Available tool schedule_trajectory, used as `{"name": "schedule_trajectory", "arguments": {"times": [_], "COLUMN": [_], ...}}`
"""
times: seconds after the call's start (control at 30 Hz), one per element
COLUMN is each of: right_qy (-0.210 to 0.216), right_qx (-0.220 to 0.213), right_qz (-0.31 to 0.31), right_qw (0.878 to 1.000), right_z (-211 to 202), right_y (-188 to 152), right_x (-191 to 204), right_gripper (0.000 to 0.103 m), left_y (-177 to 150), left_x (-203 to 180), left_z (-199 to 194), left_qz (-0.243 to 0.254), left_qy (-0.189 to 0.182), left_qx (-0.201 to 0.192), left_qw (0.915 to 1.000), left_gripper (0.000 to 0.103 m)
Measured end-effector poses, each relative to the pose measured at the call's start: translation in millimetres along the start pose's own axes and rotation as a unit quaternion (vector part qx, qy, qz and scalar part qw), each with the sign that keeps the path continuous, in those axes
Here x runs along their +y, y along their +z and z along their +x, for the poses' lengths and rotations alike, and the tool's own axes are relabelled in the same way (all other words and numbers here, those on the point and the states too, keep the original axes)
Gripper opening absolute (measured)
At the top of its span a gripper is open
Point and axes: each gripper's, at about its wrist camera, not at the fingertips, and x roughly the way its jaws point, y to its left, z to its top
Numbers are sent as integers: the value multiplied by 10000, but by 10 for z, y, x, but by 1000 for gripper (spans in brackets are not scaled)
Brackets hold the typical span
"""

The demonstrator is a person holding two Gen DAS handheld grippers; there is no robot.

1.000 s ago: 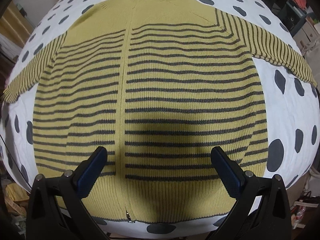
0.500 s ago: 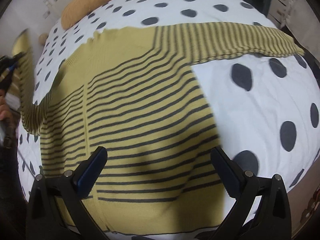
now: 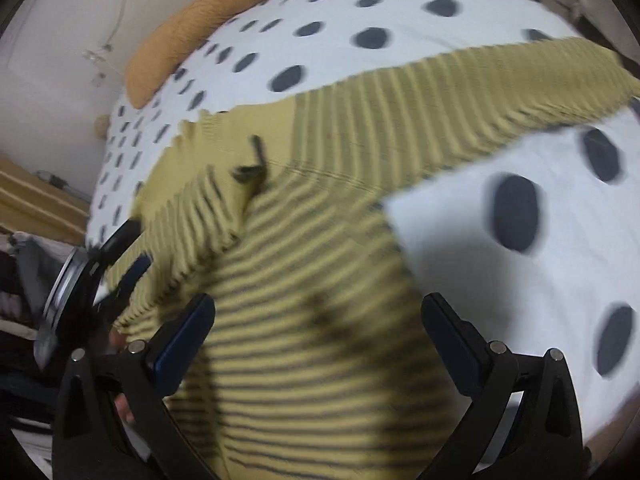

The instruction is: Fold large clothes

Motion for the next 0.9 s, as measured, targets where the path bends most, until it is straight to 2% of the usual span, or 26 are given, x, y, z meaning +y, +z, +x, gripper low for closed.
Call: {"name": "schedule_trajectory", "arguments": {"times": [0.07, 0.13, 0.17, 0.2, 0.23, 0.27, 0.3, 0.33, 0.37, 0.47, 0.57, 0.63, 0.7, 0.77, 0.83, 0.9], "right_qy": [397, 391, 316, 209, 265, 440, 597, 576, 540, 800, 626, 312, 191, -123, -87, -27], "right_qx": [104, 184, 224, 273, 448, 577, 658, 697, 664, 163, -234, -406, -375, 22, 253, 188], "right_qz": [-76, -263, -363, -408, -371, -296, -211, -77, 1, -145, -405, -472, -462, -462, -307, -284], "right_qw": [9991, 9987, 9986, 9986, 9980, 9969, 9958, 9959, 9963, 9966, 9969, 9976, 9980, 9989, 9992, 9994], "right_z": [283, 623, 744, 892, 1082, 1206, 1310, 1405, 1450, 1270, 943, 762, 729, 954, 1147, 1161], "right_y": [163, 329, 385, 452, 533, 586, 621, 653, 677, 707, 711, 672, 628, 600, 581, 586], "right_x": [145, 357, 431, 500, 547, 563, 566, 561, 556, 598, 645, 588, 450, 271, 127, 116], "right_gripper": [102, 99, 80, 66, 45, 36, 32, 18, 12, 11, 11, 11, 11, 11, 11, 11], "left_y": [124, 184, 197, 205, 211, 239, 230, 180, 170, 132, 125, 126, 170, 274, 511, 732], "left_x": [389, 766, 903, 1099, 1292, 1488, 1629, 1751, 1846, 1992, 1972, 1927, 1856, 1813, 1638, 1452], "left_z": [-278, -493, -574, -679, -780, -858, -899, -923, -942, -869, -737, -621, -482, -386, -346, -331], "left_qz": [-165, -332, -381, -424, -488, -578, -673, -746, -811, -800, -705, -623, -508, -421, -313, -32], "left_qy": [377, 855, 1047, 1229, 1371, 1438, 1466, 1497, 1541, 1627, 1743, 1804, 1954, 2043, 1813, 1571], "left_qx": [-22, 37, 42, 65, 93, 118, 141, 167, 214, 334, 460, 520, 569, 605, 335, 126], "left_qw": [9992, 9958, 9938, 9915, 9893, 9878, 9868, 9858, 9845, 9829, 9811, 9802, 9777, 9761, 9824, 9875], "left_gripper": [90, 90, 90, 90, 90, 90, 90, 90, 90, 90, 90, 90, 90, 86, 84, 85]}}
